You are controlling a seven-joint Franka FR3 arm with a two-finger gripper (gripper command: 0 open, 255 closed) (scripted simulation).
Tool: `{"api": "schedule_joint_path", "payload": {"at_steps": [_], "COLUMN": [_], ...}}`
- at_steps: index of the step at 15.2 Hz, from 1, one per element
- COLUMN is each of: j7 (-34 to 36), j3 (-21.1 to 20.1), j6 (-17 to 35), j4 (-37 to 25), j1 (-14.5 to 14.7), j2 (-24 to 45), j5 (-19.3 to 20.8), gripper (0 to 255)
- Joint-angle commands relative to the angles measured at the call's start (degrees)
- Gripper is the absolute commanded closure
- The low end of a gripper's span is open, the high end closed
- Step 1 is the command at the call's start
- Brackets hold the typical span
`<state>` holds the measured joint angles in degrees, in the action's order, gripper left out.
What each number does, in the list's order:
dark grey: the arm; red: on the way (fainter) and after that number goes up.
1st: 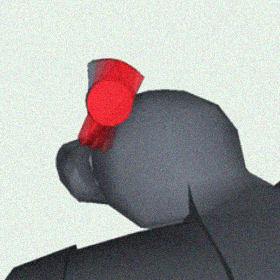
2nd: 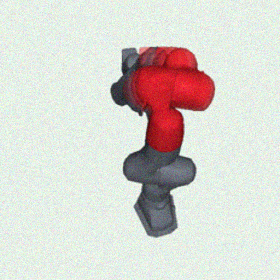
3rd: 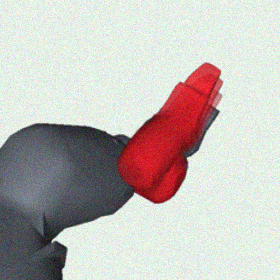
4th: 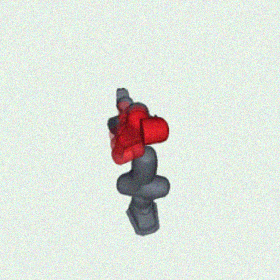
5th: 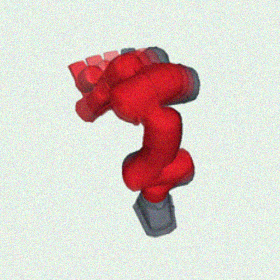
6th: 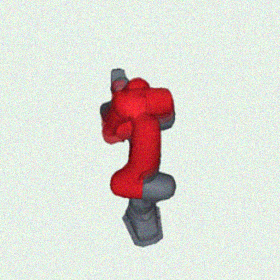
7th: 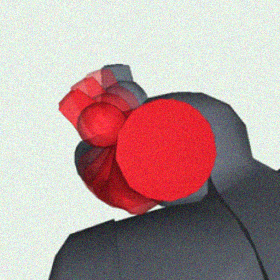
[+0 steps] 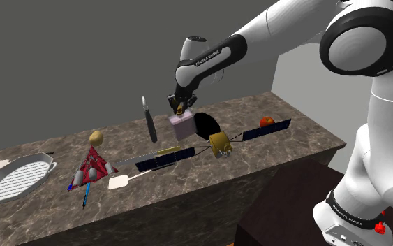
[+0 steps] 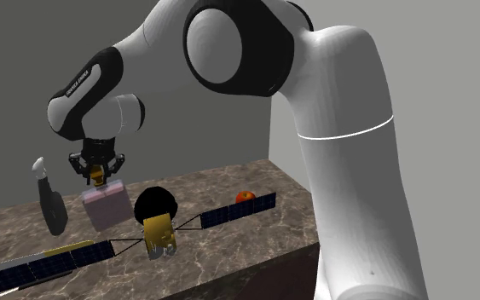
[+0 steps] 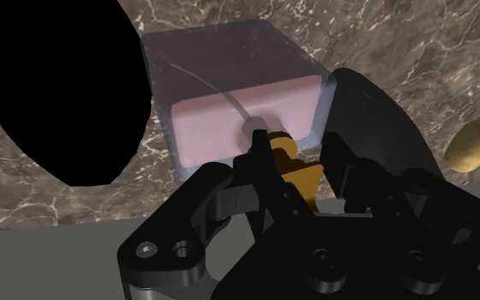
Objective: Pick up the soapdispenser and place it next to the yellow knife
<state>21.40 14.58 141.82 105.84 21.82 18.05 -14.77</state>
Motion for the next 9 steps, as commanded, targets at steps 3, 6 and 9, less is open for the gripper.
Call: {"api": "schedule_joint_path", "payload": {"at_steps": [3, 6, 9], "j7": [-0.40, -0.40, -0.41], "j3": [-0.20, -0.20, -0.20], "j6": [1.14, 1.14, 1.13], "j4": [0.49, 0.49, 0.49], "j1": [-0.12, -0.13, -0.13], "j2": [0.62, 0.63, 0.63], "j5": [-0.46, -0.46, -0.46], "gripper": [255, 255, 0]}}
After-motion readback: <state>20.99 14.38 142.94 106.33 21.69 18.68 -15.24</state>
